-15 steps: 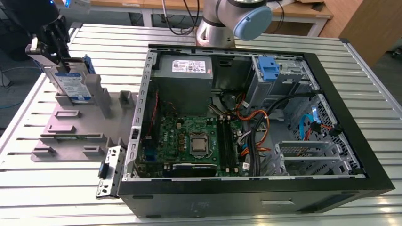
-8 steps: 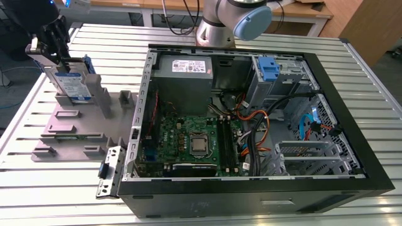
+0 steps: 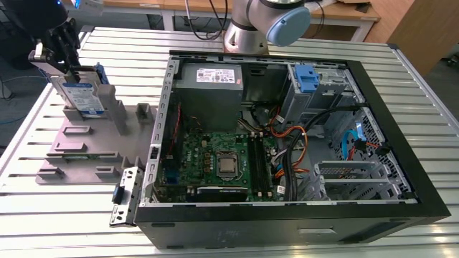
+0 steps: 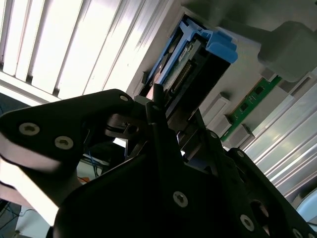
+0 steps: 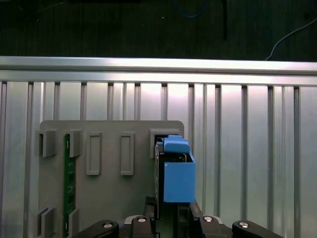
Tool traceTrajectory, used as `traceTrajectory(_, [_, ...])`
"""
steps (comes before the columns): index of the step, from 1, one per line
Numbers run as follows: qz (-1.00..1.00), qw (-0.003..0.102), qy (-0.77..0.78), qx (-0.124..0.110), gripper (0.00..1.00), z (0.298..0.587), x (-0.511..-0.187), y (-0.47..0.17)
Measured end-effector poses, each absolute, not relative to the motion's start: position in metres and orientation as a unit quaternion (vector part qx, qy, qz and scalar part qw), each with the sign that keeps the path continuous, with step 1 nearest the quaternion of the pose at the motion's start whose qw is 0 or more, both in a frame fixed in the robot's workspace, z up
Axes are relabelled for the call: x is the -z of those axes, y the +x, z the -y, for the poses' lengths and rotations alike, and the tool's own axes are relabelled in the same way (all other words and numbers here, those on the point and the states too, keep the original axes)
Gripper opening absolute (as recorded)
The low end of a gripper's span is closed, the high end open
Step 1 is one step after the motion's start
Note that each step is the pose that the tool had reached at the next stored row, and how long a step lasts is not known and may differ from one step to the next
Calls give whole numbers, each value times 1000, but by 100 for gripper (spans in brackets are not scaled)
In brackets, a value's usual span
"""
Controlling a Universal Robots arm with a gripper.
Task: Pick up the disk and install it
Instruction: 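Pick up the disk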
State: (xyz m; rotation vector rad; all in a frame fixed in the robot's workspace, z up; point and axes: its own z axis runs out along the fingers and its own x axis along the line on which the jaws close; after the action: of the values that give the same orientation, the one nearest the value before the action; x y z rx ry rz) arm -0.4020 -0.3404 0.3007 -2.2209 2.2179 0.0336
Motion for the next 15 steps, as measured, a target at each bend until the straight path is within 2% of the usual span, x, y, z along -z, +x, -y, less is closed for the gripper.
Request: traceTrajectory(15, [-707, 1, -707, -11, 35, 340, -304, -402])
